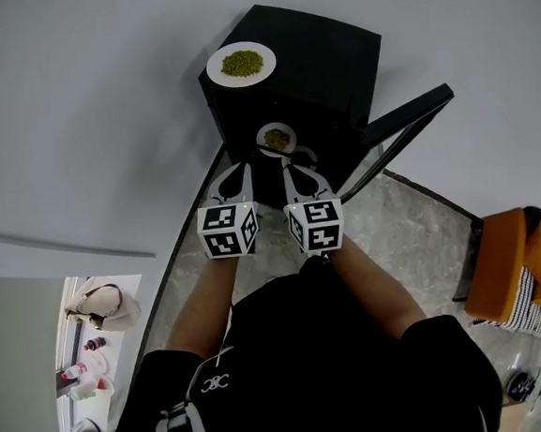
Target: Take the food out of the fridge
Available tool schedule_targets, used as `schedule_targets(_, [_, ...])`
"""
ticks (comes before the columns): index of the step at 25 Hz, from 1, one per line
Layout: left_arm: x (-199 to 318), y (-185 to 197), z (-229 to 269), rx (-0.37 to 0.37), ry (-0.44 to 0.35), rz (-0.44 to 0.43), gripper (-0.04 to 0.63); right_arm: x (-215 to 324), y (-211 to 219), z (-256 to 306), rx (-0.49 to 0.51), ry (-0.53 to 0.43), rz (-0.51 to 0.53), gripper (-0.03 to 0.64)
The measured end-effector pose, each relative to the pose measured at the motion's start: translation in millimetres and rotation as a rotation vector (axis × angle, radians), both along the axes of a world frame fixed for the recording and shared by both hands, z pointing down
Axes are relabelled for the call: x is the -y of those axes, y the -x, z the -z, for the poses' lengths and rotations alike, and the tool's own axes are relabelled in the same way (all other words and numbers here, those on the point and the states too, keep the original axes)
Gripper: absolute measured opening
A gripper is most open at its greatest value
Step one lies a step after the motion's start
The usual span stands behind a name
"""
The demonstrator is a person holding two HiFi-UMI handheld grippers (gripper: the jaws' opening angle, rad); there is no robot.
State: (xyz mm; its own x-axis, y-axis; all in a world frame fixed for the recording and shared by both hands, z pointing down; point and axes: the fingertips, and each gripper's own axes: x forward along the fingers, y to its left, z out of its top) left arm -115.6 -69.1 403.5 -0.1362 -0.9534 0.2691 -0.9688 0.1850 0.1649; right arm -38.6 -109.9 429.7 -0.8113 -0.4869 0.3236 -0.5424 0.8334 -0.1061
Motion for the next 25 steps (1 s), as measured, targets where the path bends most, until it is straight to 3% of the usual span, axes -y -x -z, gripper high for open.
schedule_targets(7, [-2, 1, -15, -0.073, 0.012, 0.005, -0.002, 3, -1, 0, -0.002, -0.002, -0.017, -0.011])
schedule_targets(10, [-1, 5, -35, -0.145, 0.028, 0.016, -0.001, 3, -3, -5, -0.013, 0.006, -0.014, -0.011])
schedule_targets(13, [9, 8, -72, -0.308, 0.045, 0.009, 0.000, 0, -5, -13, -0.043, 0.007, 0.007, -0.011])
schedule_targets(16, [22, 12, -120, -0.550, 0.061, 0.016, 0.000, 3, -8, -20, -0.065, 0.013, 0.017, -0.009])
schedule_targets(20, [43, 24, -170, -0.872, -0.054, 0.084, 0.002, 14, -6, -28, -0.095, 0.018, 0.062, -0.011])
schedule_targets(22, [54, 29, -191, -0.957, -0.098, 0.117, 0.002, 20, -2, -37, -0.123, 0.021, 0.094, -0.009])
schedule_targets(25, [74, 37, -225, -0.996, -0.101, 0.154, 0.002, 30, 9, -50, -0.147, 0.031, 0.135, -0.009])
